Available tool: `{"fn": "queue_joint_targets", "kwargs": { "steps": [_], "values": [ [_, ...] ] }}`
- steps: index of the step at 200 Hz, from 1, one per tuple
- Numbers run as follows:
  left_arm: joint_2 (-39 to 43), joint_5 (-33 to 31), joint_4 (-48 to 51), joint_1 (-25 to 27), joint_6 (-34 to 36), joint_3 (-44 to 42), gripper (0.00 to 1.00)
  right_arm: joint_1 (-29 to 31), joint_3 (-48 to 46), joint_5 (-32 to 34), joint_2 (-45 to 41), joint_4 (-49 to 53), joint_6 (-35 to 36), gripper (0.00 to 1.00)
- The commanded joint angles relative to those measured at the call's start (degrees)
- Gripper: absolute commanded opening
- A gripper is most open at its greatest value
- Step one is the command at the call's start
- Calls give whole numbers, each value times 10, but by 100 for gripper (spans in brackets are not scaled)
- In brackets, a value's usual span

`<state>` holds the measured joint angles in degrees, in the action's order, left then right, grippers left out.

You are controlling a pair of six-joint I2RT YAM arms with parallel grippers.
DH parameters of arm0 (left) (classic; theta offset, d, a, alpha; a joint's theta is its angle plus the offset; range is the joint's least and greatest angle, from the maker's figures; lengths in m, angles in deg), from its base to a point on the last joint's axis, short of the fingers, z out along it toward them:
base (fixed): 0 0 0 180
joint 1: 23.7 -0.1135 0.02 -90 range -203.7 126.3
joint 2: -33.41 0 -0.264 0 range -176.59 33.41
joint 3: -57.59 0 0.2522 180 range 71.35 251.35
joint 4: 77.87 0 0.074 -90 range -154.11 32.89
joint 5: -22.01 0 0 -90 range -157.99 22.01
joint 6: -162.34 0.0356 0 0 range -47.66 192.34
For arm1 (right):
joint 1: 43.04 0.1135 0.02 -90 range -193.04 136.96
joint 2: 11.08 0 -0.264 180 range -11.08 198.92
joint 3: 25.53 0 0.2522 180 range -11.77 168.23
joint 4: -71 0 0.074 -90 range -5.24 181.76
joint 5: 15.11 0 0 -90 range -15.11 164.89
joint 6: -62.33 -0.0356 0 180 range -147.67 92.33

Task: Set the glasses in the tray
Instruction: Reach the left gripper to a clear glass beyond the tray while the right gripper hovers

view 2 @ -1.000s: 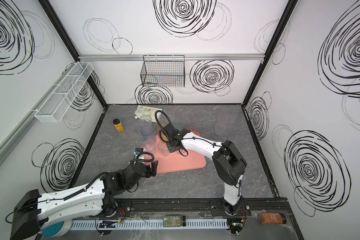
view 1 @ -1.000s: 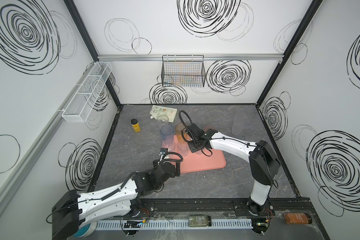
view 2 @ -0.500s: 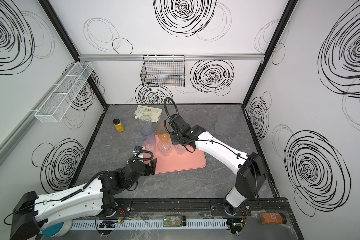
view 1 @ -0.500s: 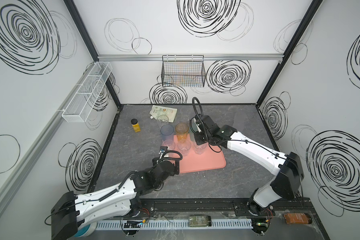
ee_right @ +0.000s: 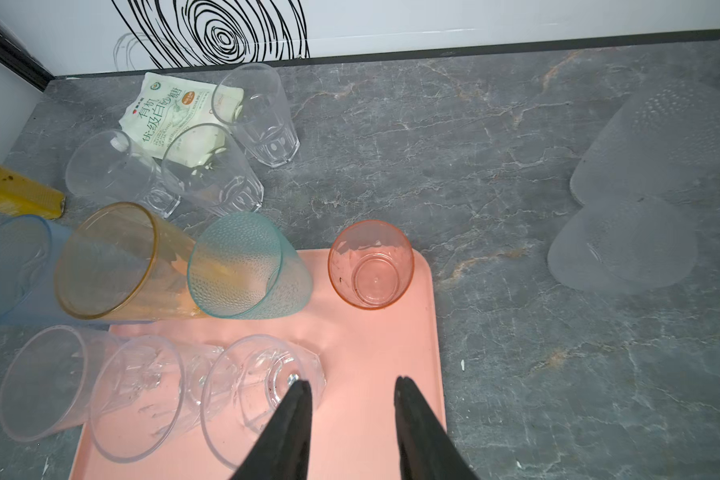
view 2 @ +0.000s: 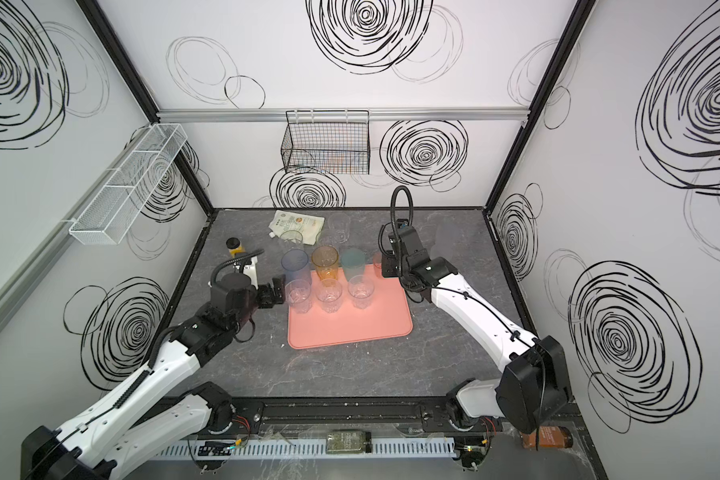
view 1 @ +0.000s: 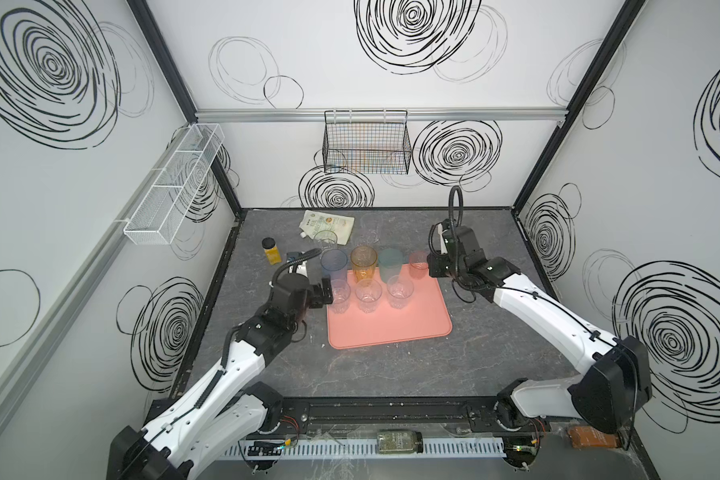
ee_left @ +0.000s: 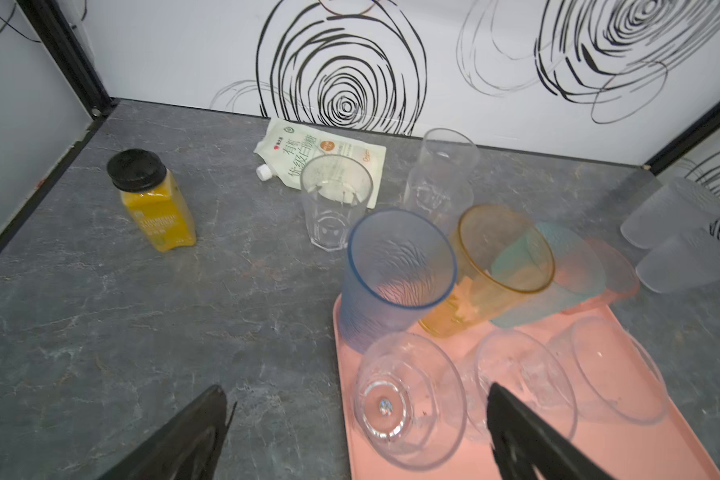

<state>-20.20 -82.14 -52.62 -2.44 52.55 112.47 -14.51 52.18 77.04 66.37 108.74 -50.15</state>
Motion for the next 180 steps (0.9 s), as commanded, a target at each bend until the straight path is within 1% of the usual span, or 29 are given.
{"fn": "queue_joint_targets", "kwargs": {
  "steps": [1, 18, 34, 54, 80, 100, 115, 124, 153, 180],
  "values": [
    [-53, 83, -10, -62, 47, 70, 99, -8, -15, -14, 13, -35, 2, 38],
    [-110, 103, -15, -95, 57, 121, 98, -13, -15, -23, 25, -42, 2, 38],
    [-172, 111, -16, -110, 65, 171, 97, -17, -11, -27, 37, -40, 3, 38],
    [-250, 123, -24, -120, 70, 228, 95, -22, -1, -32, 51, -28, 3, 38],
    [-347, 147, -27, -125, 72, 298, 89, -30, 14, -48, 69, -6, 5, 38],
    [-412, 142, -17, -128, 84, 347, 85, -33, 23, -60, 80, 9, 7, 38],
    [-448, 119, -5, -130, 106, 372, 84, -34, 32, -68, 86, 20, 9, 38],
    [-464, 114, -5, -135, 108, 380, 84, -35, 35, -71, 89, 25, 9, 38],
    [-515, 125, 12, -152, 115, 411, 76, -36, 36, -74, 90, 23, 11, 38],
    [-557, 143, 23, -159, 126, 429, 71, -37, 42, -80, 98, 23, 10, 38]
  ]
}}
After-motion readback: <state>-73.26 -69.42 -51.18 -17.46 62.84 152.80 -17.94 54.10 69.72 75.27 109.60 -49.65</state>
